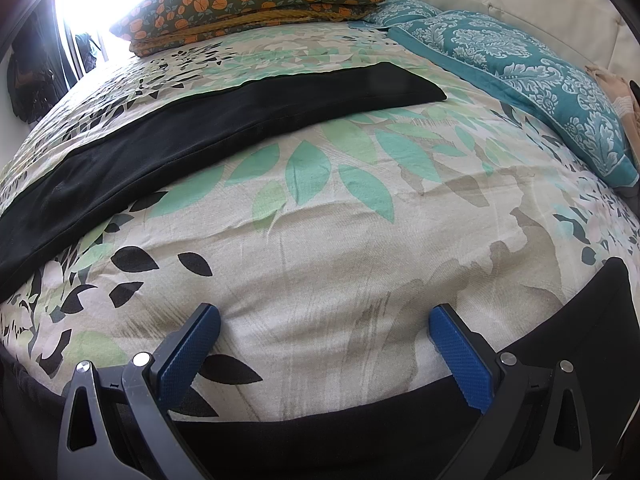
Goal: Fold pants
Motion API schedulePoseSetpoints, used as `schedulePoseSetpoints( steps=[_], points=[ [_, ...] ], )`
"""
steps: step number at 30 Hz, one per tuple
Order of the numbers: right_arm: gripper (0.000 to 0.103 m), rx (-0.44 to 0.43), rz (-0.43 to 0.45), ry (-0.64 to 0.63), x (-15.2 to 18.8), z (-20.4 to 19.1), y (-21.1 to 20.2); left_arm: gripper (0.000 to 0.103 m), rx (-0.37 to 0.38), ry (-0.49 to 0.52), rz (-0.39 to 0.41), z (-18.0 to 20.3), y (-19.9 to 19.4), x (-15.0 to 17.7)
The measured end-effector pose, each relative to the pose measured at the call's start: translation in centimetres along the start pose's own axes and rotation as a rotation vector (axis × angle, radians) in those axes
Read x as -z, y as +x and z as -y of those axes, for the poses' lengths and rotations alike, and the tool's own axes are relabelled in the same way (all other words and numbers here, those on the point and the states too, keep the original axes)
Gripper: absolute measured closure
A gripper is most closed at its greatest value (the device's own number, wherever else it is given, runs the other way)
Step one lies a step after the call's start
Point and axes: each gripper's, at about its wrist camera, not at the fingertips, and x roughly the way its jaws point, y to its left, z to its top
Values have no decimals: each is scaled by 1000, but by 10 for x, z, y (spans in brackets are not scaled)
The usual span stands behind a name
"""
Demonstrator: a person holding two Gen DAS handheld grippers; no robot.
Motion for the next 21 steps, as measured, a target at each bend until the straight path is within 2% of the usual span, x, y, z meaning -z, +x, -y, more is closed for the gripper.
schedulePoseSetpoints(
  steps=[21],
  points=[
    [0,0,1,-1,0,0,0,1,11,-10,4,-2,1,-1]
  ],
)
